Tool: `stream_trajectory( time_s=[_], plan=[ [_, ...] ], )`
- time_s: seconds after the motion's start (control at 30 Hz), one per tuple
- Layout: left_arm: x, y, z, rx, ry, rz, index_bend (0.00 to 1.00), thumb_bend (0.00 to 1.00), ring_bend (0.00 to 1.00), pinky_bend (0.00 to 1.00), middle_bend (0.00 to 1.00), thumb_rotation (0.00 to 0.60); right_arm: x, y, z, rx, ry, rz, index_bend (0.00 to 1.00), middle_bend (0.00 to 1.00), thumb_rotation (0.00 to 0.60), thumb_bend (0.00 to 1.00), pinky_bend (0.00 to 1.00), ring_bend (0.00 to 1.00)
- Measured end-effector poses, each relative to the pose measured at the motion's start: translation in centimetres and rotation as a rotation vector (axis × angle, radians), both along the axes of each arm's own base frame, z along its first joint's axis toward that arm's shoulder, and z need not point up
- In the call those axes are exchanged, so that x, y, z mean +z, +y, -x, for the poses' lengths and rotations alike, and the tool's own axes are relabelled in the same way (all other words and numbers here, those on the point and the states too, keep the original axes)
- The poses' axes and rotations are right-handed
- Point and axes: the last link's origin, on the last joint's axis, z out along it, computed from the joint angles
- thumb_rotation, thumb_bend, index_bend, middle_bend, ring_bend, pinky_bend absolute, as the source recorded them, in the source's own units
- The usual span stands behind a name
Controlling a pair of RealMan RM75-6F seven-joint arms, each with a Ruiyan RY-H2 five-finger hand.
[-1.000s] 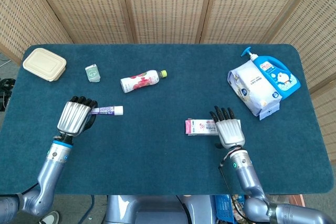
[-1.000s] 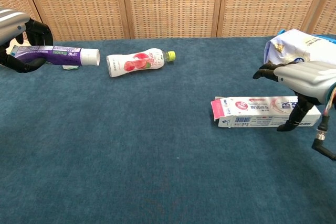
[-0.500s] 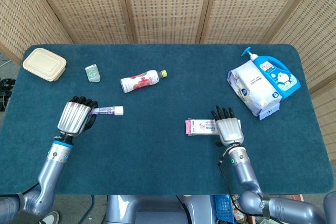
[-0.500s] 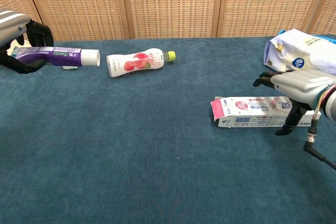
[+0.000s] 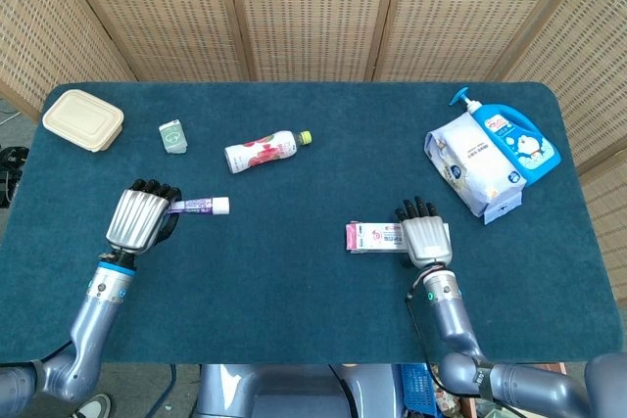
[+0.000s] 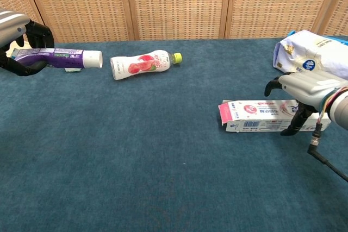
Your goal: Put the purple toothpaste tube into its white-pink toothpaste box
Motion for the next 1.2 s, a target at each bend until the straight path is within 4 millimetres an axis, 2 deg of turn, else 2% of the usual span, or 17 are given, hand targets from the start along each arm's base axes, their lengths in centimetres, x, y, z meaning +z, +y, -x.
stream_trajectory(
  time_s=[0.23, 0.7, 1.03, 1.2],
  plan=[
    [0.2, 0.0, 0.0, -0.002, -0.008, -0.003, 0.79, 0.55, 0.39, 0.38, 0.59, 0.600, -0.1, 0.0, 0.4, 0.006, 0.000, 0.030, 0.40, 0.40, 0.600, 0.09, 0.34, 0.34],
    [0.2, -0.1, 0.0, 0.000, -0.017, 0.000, 0.79, 0.55, 0.39, 0.38, 0.59, 0.600, -0.3, 0.1, 1.3, 0.034, -0.033, 0.064, 0.60, 0.59, 0.600, 0.24, 0.52, 0.52],
    [0.3, -0.3, -0.4, -0.014, -0.041, 0.006, 0.79, 0.55, 0.39, 0.38, 0.59, 0.600, 0.3, 0.5, 0.4, 0.057, -0.095, 0.074, 0.63, 0.61, 0.600, 0.26, 0.53, 0.54],
    [0.3, -0.5, -1.0, -0.027, -0.053, 0.016, 0.79, 0.55, 0.39, 0.38, 0.59, 0.600, 0.9, 1.2, -1.5, 0.018, -0.249, 0.044, 0.64, 0.62, 0.600, 0.26, 0.54, 0.55]
  ],
)
